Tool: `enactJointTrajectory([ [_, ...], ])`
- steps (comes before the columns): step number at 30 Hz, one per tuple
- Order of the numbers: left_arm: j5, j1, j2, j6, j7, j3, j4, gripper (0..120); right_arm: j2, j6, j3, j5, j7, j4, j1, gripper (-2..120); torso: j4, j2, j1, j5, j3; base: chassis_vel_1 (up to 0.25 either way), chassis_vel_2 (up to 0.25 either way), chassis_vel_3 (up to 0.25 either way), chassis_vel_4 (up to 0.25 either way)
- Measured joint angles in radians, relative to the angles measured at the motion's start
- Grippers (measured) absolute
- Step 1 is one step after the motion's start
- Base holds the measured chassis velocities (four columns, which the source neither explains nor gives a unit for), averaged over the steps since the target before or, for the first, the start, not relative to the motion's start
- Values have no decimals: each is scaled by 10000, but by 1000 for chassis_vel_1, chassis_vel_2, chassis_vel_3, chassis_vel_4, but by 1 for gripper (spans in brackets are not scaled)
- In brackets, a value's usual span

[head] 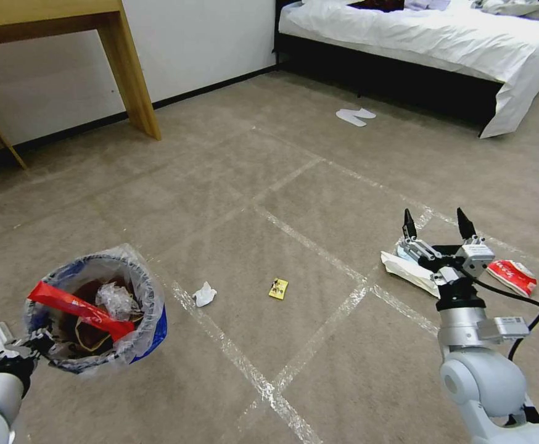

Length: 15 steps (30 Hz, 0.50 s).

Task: Pick up the trash bin and place the garbage on the floor into it.

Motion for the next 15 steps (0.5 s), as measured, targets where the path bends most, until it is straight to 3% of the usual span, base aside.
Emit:
enactJointTrajectory([
  [15,16,90,-61,9,-5,-42,-16,0,39,-30,-403,0,-5,-241,115,100,0,0,0,0,0,-25,22,30,-24],
])
